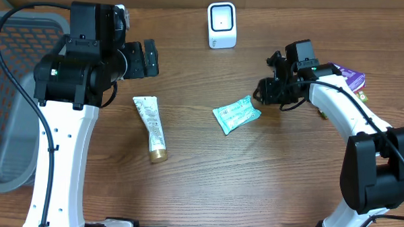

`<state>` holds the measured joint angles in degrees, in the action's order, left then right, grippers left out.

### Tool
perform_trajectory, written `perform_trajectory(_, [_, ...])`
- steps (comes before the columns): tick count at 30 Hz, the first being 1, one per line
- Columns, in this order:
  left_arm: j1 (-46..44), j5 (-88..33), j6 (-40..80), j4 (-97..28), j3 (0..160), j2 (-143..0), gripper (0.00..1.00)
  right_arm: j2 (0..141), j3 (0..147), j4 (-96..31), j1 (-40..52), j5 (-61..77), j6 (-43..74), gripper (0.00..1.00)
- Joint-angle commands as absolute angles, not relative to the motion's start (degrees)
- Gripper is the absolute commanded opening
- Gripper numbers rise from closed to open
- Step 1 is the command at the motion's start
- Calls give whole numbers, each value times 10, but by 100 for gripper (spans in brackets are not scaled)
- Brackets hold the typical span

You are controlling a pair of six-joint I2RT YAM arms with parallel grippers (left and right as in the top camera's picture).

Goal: Scan the item barcode

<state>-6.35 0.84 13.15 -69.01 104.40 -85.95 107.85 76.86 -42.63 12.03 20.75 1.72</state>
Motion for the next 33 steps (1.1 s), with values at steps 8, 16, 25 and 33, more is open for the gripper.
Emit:
perform_trajectory(8, [-64,4,124,-688,1052,-863,100,1139,769,-411,123,260,-168,81])
perform_trajectory(16, [-64,4,124,-688,1052,-863,100,1187,769,-403,123,310,-185,77])
perform_trajectory(25, [-64,4,124,-688,1052,-863,99,1213,769,-398,123,374,-176,76])
perform_trajectory(33, [-64,4,124,-688,1052,-863,100,1263,769,-395,123,408,-147,70])
